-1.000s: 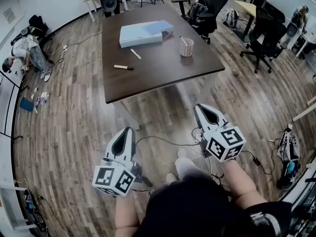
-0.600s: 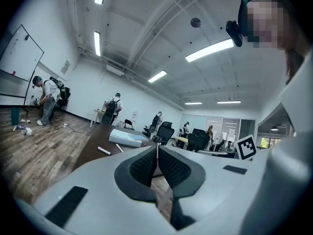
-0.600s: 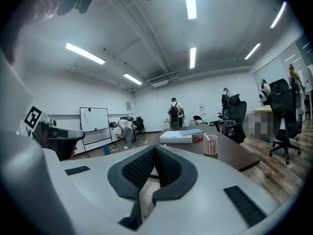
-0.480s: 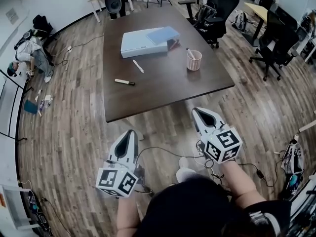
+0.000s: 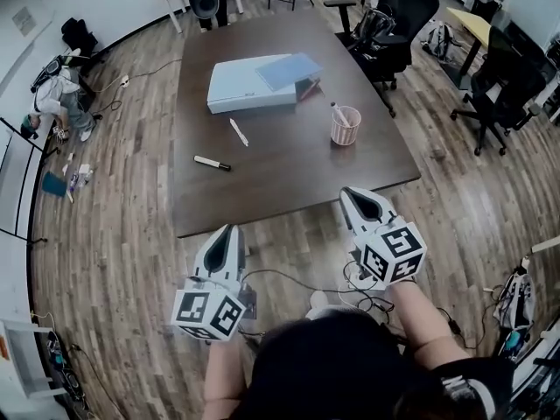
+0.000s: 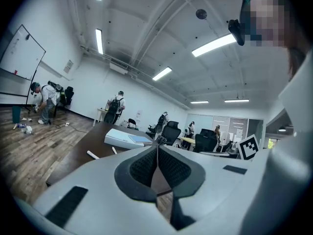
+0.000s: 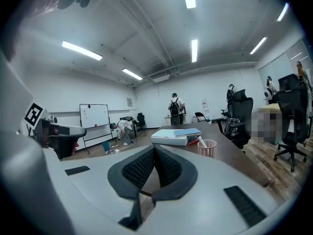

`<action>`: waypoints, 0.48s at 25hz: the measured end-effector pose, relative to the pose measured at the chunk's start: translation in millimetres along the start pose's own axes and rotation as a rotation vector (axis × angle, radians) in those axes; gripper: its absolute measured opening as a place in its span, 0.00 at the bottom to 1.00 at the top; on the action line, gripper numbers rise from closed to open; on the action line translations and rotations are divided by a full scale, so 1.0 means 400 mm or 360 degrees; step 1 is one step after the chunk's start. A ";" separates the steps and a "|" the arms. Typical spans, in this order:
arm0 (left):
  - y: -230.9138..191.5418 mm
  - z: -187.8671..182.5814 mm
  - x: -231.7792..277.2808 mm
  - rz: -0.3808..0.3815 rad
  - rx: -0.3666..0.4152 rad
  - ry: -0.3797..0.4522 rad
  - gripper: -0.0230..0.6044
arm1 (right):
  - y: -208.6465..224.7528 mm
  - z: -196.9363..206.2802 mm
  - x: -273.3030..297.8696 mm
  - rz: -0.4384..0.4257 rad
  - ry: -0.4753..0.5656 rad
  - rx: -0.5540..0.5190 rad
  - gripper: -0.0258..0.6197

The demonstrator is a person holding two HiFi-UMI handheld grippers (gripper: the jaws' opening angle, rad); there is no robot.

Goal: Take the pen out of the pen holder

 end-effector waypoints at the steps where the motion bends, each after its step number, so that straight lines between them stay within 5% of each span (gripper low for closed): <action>1: -0.002 0.002 0.017 -0.0009 0.0001 0.0002 0.09 | 0.015 0.000 0.012 0.0004 -0.0003 -0.0003 0.07; 12: -0.077 0.013 0.168 -0.0020 0.0042 -0.0072 0.09 | 0.116 0.007 0.135 0.0096 -0.0023 -0.0005 0.07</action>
Point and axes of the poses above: the fingertips, and each gripper's own axes: x forward along the fingers, y to its right, z out of its underside, the point moved 6 cm from there along -x, backward along the fingers, and after that the axes turned 7 degrees about y, right-handed, at the moved point
